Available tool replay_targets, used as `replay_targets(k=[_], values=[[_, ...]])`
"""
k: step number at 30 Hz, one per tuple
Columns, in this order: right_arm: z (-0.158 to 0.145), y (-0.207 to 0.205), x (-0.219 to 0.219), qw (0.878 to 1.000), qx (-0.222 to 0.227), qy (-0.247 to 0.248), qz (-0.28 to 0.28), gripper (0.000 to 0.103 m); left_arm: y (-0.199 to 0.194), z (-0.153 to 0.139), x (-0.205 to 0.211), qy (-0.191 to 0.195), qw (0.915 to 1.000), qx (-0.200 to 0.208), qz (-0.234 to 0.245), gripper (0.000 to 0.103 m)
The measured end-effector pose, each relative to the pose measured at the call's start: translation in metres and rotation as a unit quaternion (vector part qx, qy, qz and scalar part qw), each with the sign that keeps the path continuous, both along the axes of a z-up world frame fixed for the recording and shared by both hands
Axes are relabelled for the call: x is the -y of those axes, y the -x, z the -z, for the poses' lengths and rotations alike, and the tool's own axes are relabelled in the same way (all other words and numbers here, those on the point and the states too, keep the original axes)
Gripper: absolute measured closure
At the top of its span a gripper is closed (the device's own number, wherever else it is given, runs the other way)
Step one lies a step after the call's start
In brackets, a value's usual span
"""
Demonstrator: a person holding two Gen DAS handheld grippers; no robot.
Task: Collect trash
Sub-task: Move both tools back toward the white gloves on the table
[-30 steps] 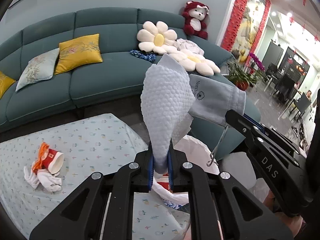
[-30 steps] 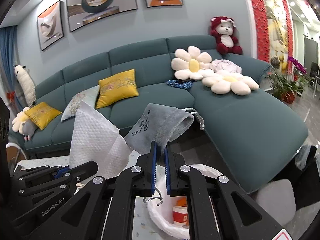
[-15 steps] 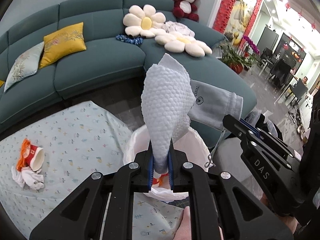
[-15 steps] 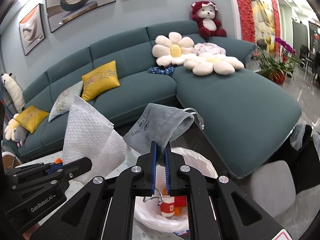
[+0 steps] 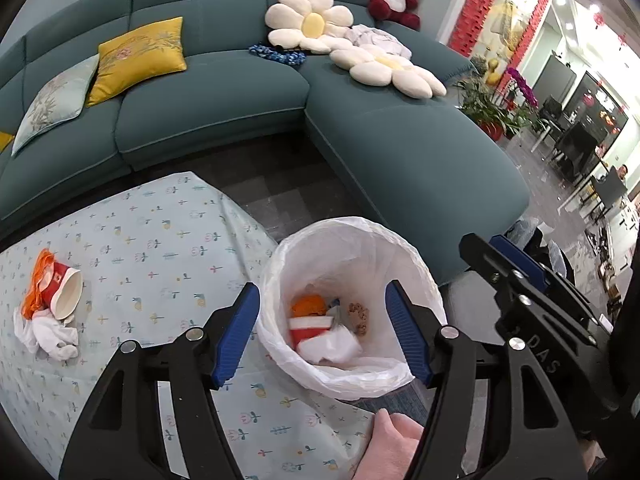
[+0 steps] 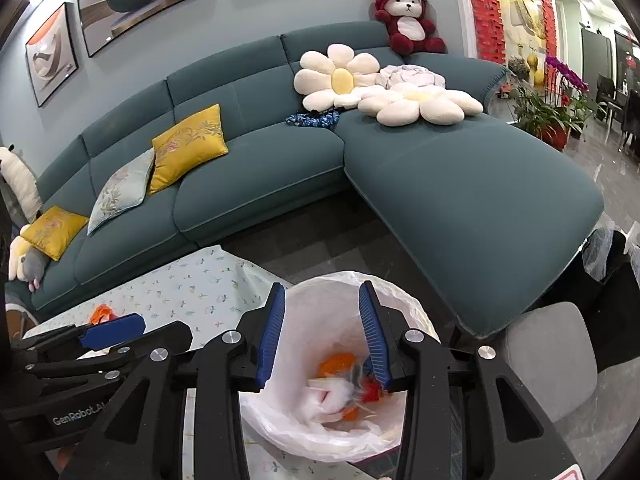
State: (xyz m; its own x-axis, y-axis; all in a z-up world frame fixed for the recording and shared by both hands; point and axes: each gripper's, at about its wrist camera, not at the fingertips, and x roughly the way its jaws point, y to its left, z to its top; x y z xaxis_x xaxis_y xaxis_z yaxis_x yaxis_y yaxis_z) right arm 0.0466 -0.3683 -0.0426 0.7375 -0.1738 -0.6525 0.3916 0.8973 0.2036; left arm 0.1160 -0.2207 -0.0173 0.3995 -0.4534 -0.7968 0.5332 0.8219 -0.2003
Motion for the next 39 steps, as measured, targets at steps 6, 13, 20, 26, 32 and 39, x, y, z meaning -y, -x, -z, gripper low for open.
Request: replay_targets(k=[6,13,20,26,32,39], values=[[-0.011,-0.007,-0.019,1.000,0.006,0.006,-0.017,0.063,-0.002,-0.005,-0.019,0.001,0.9998,0.010,-0.018,0.041],[-0.018,-0.019,-0.058,0.999,0.006,0.017,-0.048,0.060,-0.012,-0.006,-0.063,0.009,0.9983,0.004,-0.057,0.041],[-0.023,-0.038,-0.108,0.996,0.003,0.018,-0.087,0.059,-0.022,-0.004,-0.121,0.009,0.9948,0.005,-0.101,0.041],[-0.017,-0.057,-0.167,0.991,-0.007,0.019,-0.130,0.055,-0.032,0.005,-0.184,0.000,0.9893,0.005,-0.146,0.036],[-0.003,-0.075,-0.224,0.984,-0.026,0.019,-0.172,0.054,-0.044,0.021,-0.258,-0.006,0.9804,-0.006,-0.197,0.036],[0.025,-0.098,-0.293,0.973,-0.058,0.024,-0.224,0.050,-0.058,0.049,-0.335,-0.012,0.9669,-0.033,-0.253,0.036]])
